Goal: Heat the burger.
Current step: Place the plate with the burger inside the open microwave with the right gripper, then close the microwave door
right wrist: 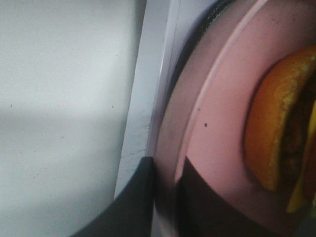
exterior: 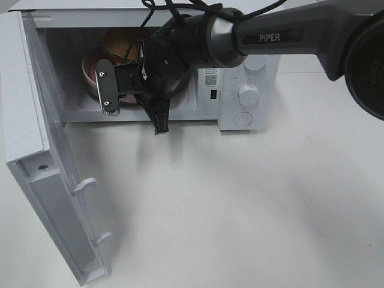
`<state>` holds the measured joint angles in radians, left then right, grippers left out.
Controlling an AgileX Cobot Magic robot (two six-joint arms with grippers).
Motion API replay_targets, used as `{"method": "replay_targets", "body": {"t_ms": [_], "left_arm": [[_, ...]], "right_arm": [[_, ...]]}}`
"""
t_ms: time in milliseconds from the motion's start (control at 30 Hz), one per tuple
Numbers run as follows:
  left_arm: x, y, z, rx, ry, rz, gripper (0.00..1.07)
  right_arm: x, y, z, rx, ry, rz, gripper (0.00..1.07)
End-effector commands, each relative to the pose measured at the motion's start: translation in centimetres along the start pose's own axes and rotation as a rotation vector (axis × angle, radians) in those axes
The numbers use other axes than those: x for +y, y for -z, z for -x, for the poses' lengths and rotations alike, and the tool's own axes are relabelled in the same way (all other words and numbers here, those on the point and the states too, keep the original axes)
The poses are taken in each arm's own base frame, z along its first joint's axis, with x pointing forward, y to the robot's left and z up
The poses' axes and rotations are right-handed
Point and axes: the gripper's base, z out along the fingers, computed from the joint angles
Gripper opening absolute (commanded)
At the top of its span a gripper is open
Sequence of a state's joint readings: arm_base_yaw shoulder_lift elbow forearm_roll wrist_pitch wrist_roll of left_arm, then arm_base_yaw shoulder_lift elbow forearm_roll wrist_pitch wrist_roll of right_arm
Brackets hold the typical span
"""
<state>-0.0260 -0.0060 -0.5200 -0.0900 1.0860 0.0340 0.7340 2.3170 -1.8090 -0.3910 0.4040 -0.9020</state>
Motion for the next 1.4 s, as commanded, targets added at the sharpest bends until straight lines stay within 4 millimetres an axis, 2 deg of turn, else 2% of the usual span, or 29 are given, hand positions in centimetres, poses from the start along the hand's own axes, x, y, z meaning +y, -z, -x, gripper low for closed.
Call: {"method": "replay_targets", "body": {"t_ms": [33, 233, 333, 667, 800, 1100, 1300, 1400], "left_arm": [[0.0, 0.2, -0.1, -0.028, 0.008, 0.003, 0.98], [0.0, 0.2, -0.1, -0.028, 0.008, 0.003, 0.98], [0.0, 0.2, -0.1, -0.028, 0.008, 0.003, 0.98], [0.0, 0.2, -0.1, -0.028, 0.008, 0.003, 0.98], [0.0, 0.2, -0.1, -0.028, 0.008, 0.003, 0.98], [0.0, 0.2, -0.1, -0.028, 0.008, 0.003, 0.98], [0.0, 0.2, -0.1, -0.028, 0.008, 0.003, 0.98], [0.0, 0.2, -0.1, -0.028, 0.008, 0.003, 0.98]], "right_arm": [[-1.6, 1.1, 0.6, -0.042, -0.009, -0.083, 0.14], [-1.6, 1.0, 0.6, -0.041, -0.055, -0.078, 0.33], [-1.6, 1.0, 0.5, -0.04, -0.073, -0.075, 0.37], [-1.1, 1.0, 0.2, 0.001, -0.081, -0.029, 0.39], [-1.0, 1.0, 0.1, 0.017, -0.082, -0.011, 0.44], [-1.1, 1.1, 0.2, 0.01, -0.155, -0.019, 0.66], [-1.1, 1.7, 0.2, -0.005, -0.174, -0.031, 0.69], [-0.5, 2.1, 0.1, -0.02, -0.169, -0.03, 0.69]]}}
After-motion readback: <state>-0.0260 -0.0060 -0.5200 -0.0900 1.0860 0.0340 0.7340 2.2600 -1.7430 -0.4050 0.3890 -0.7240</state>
